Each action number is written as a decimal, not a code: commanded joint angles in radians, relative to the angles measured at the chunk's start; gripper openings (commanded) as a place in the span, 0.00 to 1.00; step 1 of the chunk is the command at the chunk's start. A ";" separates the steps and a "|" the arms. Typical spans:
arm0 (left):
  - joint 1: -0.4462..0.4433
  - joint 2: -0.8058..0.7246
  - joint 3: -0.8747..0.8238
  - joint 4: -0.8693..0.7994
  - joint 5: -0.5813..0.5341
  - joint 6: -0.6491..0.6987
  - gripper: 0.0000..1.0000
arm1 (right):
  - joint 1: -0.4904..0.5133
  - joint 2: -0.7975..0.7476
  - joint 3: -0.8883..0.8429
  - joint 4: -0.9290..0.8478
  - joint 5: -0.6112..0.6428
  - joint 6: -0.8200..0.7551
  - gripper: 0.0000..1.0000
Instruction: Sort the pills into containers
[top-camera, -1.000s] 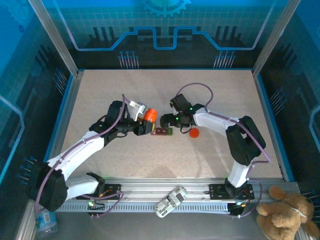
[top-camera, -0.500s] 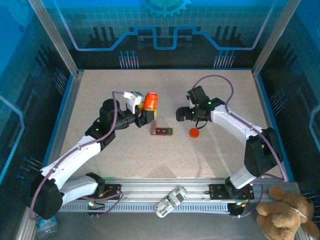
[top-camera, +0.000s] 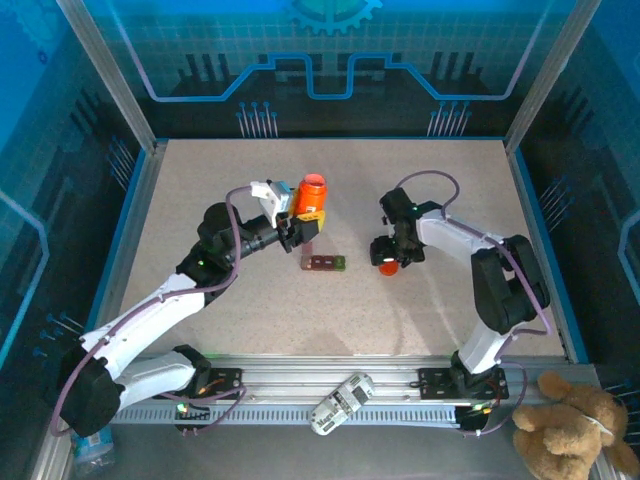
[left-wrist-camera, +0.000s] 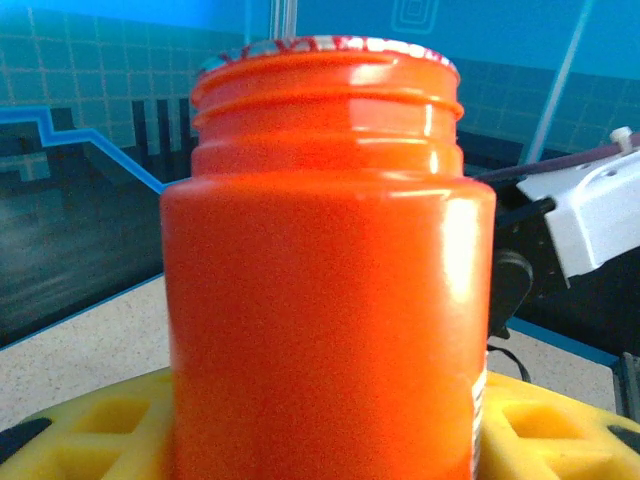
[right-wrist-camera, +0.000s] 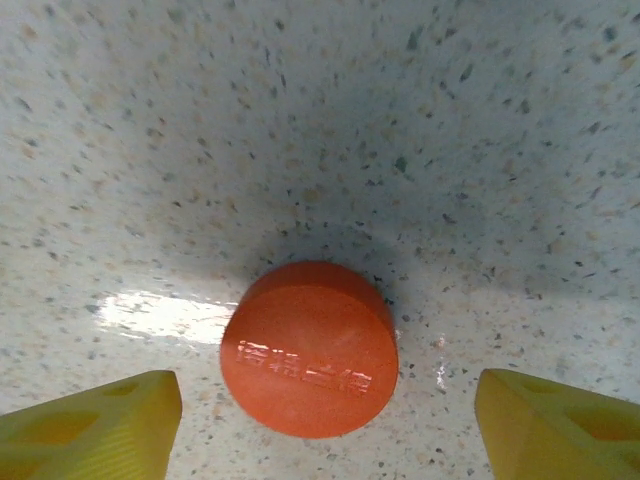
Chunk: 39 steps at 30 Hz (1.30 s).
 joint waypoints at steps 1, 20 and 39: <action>-0.007 -0.015 0.006 0.045 -0.011 0.027 0.00 | 0.010 0.027 -0.006 -0.023 0.002 -0.013 0.75; -0.007 -0.016 -0.025 0.032 -0.008 0.015 0.00 | 0.059 0.093 0.023 -0.030 0.060 -0.011 0.66; -0.008 -0.009 -0.029 0.029 -0.003 0.001 0.00 | 0.059 0.121 0.040 -0.018 0.040 -0.006 0.66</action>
